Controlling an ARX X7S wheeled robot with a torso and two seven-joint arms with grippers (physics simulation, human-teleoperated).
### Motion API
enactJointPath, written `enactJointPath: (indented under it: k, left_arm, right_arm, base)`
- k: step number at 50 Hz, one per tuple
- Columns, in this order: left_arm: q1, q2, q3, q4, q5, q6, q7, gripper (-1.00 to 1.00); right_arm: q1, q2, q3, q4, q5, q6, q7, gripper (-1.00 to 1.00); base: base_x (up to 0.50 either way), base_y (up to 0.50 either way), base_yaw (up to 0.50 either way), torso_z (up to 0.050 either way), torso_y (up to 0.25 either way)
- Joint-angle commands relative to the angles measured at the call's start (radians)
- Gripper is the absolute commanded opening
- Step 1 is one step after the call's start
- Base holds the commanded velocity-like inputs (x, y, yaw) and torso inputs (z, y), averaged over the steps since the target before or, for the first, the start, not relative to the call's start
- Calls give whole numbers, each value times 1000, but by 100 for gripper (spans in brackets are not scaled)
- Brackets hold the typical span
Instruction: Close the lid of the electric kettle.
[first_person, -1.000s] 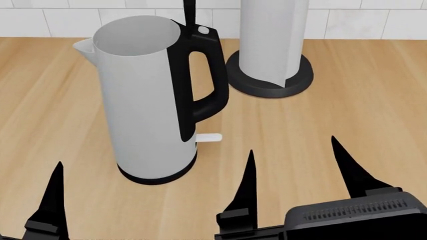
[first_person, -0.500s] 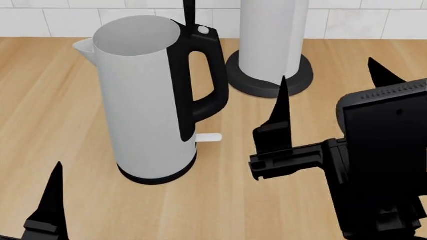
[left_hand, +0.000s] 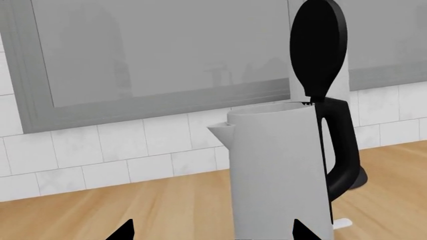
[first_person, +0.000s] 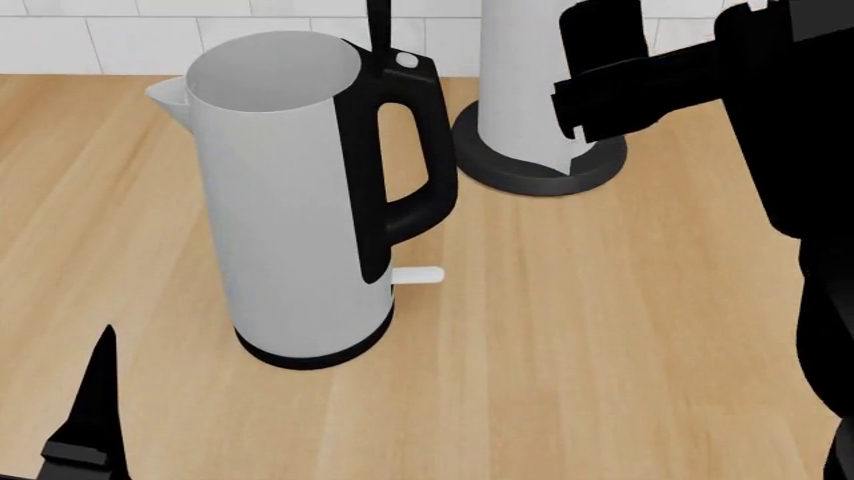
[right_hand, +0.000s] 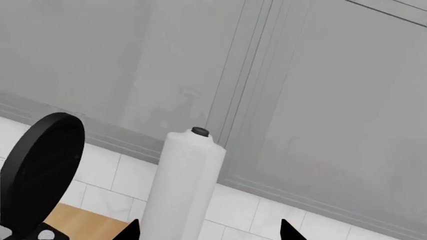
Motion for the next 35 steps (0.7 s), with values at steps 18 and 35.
enactJointPath:
  k: [18, 35]
  left_arm:
    - [7, -53, 7, -1, -51, 30, -65, 100]
    - [26, -76, 10, -14, -72, 69, -87, 100]
  right_arm:
    - [241, -38, -241, 472, -81, -200, -59, 100]
    - [273, -111, -312, 631, -101, -268, -72, 100]
  base:
    - [0, 0, 0, 0, 0]
    - [0, 0, 0, 0, 0]
